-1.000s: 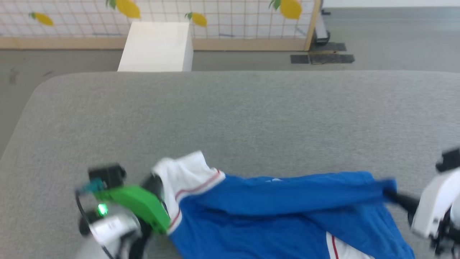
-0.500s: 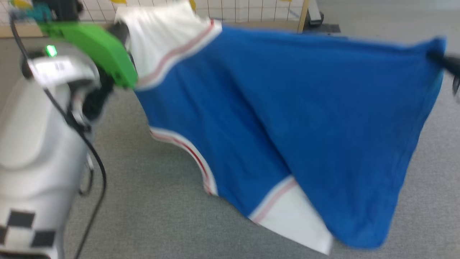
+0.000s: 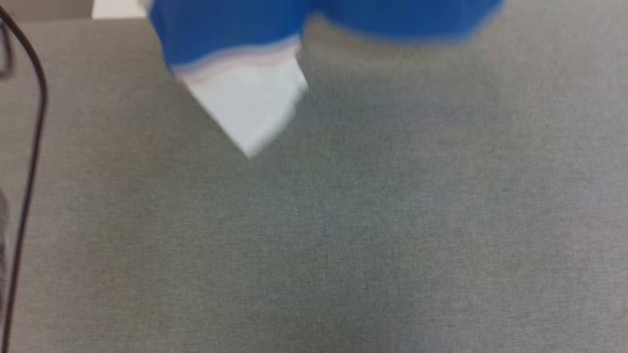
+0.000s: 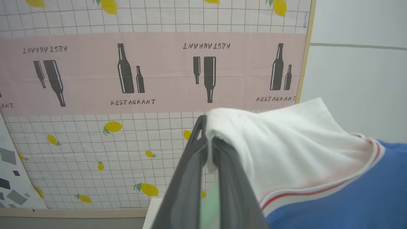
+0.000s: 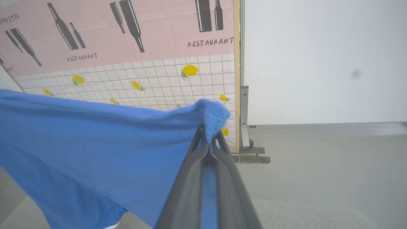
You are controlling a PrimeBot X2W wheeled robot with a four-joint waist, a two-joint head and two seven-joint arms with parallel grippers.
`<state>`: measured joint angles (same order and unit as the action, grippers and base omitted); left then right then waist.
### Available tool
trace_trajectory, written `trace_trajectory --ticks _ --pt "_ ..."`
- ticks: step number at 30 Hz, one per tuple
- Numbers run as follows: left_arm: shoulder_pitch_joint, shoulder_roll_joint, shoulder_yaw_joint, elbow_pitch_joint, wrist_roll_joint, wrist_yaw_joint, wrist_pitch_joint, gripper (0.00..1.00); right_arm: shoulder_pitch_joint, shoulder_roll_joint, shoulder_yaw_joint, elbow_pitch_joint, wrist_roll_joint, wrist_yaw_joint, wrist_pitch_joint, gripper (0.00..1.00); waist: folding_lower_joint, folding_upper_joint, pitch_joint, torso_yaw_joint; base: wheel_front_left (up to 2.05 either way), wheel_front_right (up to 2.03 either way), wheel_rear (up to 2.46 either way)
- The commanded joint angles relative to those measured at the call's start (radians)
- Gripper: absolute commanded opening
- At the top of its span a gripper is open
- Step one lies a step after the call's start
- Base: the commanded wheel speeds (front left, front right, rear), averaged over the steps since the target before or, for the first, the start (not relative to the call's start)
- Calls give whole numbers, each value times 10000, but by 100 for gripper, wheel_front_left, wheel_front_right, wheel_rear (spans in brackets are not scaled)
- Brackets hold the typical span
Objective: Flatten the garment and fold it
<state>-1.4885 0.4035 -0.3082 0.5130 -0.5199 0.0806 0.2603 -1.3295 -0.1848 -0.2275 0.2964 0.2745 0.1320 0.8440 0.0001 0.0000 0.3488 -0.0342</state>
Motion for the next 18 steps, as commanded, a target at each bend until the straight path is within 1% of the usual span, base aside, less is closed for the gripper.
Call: trace_trajectory --ticks 1,5,8,9,14,18 --pt "-481 62 71 185 174 90 -362 0 -425 -6 -109 221 -235 -13 -403 0 -1 0 796 -98 0 0 0" --pt "-1325 -79 102 752 445 156 -1376 0 -1211 22 -213 868 -552 -13 -1210 0 -1 0 1133 92 0 0 0" --pt "-1503 -232 71 1108 475 75 -1909 0 -1467 9 -227 1239 -545 -13 -1514 0 -1 0 1335 257 0 0 0" --pt "-1478 -292 44 1265 444 -15 -2047 0 -1471 -23 -164 1369 -527 -13 -1578 0 -1 0 1392 314 0 0 0" --pt "-1091 -639 57 1909 126 -399 -2703 0 -1045 -305 385 1690 -118 -13 -1745 0 -1 0 1569 606 0 0 0" --pt "-341 -945 7 2390 -149 -772 -3213 0 -73 -603 964 1587 703 -13 -2010 0 -1 0 1439 800 0 0 0"
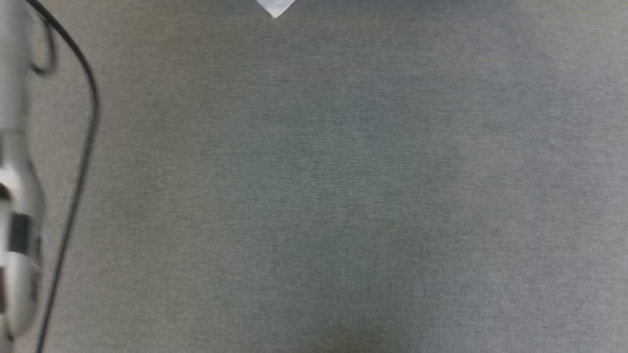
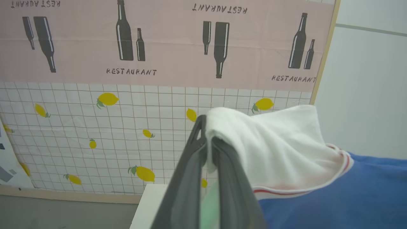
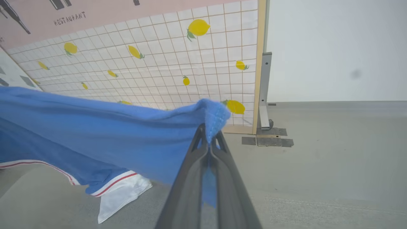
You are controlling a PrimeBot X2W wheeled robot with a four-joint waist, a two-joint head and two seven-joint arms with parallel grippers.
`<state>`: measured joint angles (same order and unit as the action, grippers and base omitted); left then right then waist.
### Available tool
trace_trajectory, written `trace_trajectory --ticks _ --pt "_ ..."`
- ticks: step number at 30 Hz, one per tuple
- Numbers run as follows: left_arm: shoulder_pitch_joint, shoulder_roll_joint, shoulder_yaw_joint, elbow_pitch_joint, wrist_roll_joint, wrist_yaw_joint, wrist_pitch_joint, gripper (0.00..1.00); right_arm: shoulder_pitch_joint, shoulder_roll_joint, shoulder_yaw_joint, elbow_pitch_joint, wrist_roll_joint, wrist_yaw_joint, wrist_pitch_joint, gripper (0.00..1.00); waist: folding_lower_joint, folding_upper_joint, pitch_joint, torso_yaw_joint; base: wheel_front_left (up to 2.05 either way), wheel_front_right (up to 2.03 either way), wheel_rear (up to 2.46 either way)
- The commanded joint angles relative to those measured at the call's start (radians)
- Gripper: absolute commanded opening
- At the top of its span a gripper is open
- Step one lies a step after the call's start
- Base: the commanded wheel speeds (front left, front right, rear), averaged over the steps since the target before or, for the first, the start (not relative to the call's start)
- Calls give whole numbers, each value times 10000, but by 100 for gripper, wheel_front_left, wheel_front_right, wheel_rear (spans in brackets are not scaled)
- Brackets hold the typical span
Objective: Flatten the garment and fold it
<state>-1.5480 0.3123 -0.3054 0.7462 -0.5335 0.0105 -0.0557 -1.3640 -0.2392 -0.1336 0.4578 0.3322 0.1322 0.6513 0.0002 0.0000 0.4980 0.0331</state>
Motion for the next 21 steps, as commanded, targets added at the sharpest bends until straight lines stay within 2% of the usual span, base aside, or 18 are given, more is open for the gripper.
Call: trace_trajectory --ticks 1,6,11,16,21 --pt "455 -77 -50 129 -49 -158 -171 0 550 -99 130 -69 329 -15 -131 0 -2 0 -131 150 0 0 0" --pt "2101 -336 -95 267 -390 -496 -765 0 2592 -395 729 -650 1459 -15 -610 0 -2 0 -878 279 0 0 0" --pt "4130 -451 -102 165 -720 -598 -1133 0 5028 -524 967 -1333 2358 -15 -1143 0 -2 0 -1890 386 0 0 0" --pt "6673 -562 -95 -231 -1121 -479 -1215 0 7860 -306 654 -1975 3001 -15 -1763 0 -2 0 -2965 452 0 0 0" --pt "9363 -693 -32 -1137 -1715 -249 -878 0 10275 -138 228 -2350 2944 -15 -2306 0 -2 0 -3794 447 0 0 0"
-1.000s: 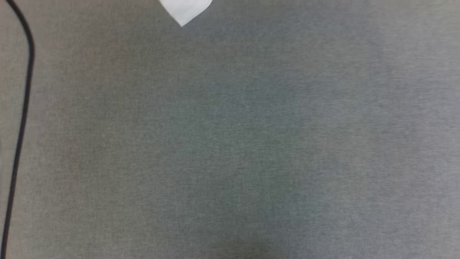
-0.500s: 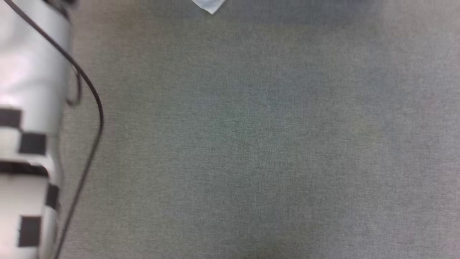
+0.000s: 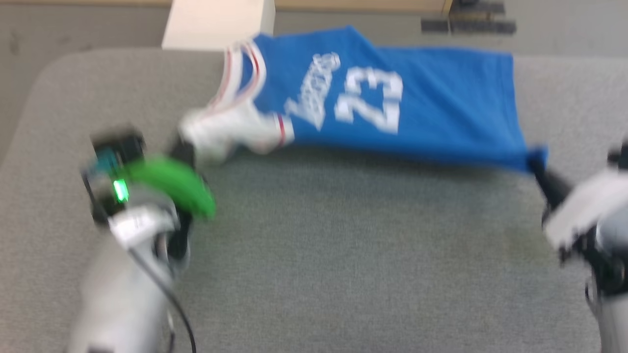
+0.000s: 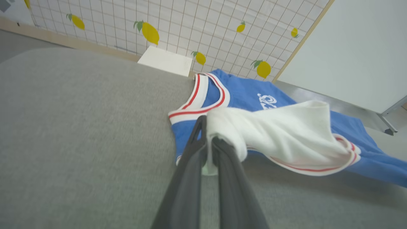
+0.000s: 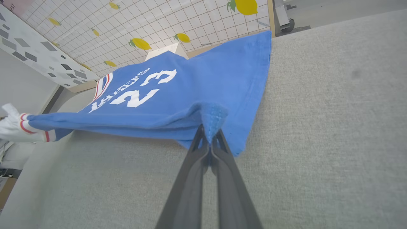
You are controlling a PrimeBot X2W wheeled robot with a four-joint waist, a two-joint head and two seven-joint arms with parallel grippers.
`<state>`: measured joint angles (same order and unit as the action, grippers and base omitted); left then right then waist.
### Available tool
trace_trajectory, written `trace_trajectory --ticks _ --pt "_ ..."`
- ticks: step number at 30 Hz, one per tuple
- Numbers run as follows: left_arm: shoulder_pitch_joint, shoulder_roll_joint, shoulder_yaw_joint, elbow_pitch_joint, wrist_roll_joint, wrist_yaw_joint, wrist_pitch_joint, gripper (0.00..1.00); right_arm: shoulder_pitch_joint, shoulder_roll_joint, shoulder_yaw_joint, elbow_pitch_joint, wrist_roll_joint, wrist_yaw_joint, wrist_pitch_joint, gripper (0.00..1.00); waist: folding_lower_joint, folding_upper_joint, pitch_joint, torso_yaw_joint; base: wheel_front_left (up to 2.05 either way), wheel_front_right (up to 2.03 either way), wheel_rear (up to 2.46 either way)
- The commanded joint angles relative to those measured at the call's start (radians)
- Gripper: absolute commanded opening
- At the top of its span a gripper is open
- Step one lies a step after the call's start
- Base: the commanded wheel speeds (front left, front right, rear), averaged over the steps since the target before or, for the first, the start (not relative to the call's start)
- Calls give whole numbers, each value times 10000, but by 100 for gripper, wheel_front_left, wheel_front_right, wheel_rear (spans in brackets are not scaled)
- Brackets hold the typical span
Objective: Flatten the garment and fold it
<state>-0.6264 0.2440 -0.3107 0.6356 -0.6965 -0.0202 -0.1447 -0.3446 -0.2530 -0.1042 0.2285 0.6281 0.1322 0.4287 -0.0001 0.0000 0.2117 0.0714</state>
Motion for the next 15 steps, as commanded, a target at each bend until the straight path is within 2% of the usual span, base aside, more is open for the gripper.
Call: trace_trajectory --ticks 1,8,15 --pt "758 -30 26 -302 -245 108 178 0 542 17 -158 -143 -102 -15 -190 0 1 0 -1078 56 0 0 0" --pt "4234 412 -125 -2307 -676 952 1402 0 2917 176 -644 -956 -467 -15 -354 0 1 0 -1652 34 0 0 0" --pt "6948 1055 -313 -4118 -1112 2240 3380 0 4778 -90 -504 -1930 -977 -15 203 0 1 0 -1949 2 0 0 0"
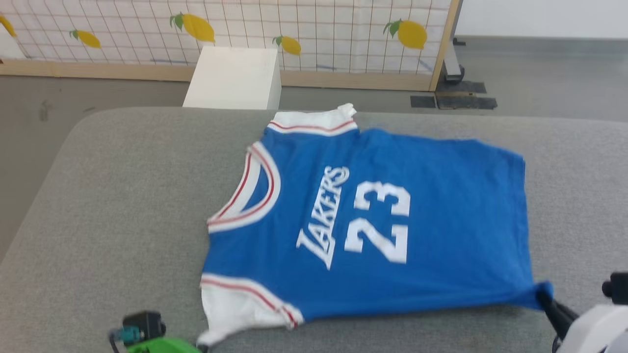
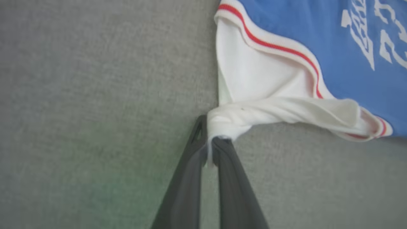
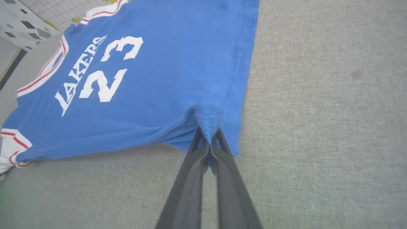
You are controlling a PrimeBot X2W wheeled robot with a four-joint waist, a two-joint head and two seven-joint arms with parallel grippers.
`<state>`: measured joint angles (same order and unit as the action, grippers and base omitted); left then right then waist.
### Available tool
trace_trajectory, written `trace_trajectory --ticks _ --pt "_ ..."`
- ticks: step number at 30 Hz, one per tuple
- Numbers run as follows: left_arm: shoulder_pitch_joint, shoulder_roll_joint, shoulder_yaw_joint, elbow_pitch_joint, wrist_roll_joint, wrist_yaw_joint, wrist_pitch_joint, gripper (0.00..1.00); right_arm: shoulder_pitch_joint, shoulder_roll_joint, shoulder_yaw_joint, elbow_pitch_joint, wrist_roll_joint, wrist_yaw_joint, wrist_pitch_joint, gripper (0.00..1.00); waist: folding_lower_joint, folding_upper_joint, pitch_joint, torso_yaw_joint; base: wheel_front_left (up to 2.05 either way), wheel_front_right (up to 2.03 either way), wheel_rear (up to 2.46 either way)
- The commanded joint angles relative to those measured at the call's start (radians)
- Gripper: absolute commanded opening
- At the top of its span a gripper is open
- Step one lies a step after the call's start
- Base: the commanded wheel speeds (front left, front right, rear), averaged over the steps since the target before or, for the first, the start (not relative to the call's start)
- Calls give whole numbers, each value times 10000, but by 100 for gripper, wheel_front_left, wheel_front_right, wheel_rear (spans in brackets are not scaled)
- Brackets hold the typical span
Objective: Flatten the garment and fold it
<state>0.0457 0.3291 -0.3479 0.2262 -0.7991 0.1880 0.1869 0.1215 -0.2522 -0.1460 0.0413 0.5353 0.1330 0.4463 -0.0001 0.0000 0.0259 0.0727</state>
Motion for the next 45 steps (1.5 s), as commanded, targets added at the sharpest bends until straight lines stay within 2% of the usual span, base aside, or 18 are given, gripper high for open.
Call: trace_trajectory --ticks 1,4,8,12,16,22,29,34,45 --pt "492 244 36 -237 -185 315 347 0 290 -70 -98 -138 -21 -23 121 0 1 0 -94 -10 0 0 0" --pt "1232 515 -155 -775 -423 703 1367 0 842 -248 62 -312 -139 -23 534 0 1 0 -87 15 0 0 0" --pt "1793 695 -218 -1400 -802 954 2195 0 1296 -382 147 -373 -229 -23 1039 0 1 0 -72 64 0 0 0" --pt "2164 879 -210 -1921 -994 1183 2655 0 1608 -438 165 -387 -259 -23 1669 0 1 0 -75 60 0 0 0" --pt "2240 978 10 -2547 -973 1329 2479 0 1634 -349 88 -568 -229 -23 1931 0 1 0 -23 31 0 0 0" --pt "1533 1023 256 -3663 -597 1073 1748 0 1153 -293 -123 -891 -351 -23 1728 0 1 0 112 -60 0 0 0" --pt "-54 1101 50 -4085 67 884 1683 0 160 -323 -185 -961 -494 -23 1810 0 1 0 566 -233 0 0 0" --pt "-1443 1101 -87 -3611 329 567 1808 0 -727 -390 -83 -885 -776 -23 2177 0 1 0 1180 -294 0 0 0" --pt "-4073 845 -482 -1805 630 -378 1890 0 -2462 -411 170 -738 -1546 -23 3881 0 1 0 2497 -297 0 0 0"
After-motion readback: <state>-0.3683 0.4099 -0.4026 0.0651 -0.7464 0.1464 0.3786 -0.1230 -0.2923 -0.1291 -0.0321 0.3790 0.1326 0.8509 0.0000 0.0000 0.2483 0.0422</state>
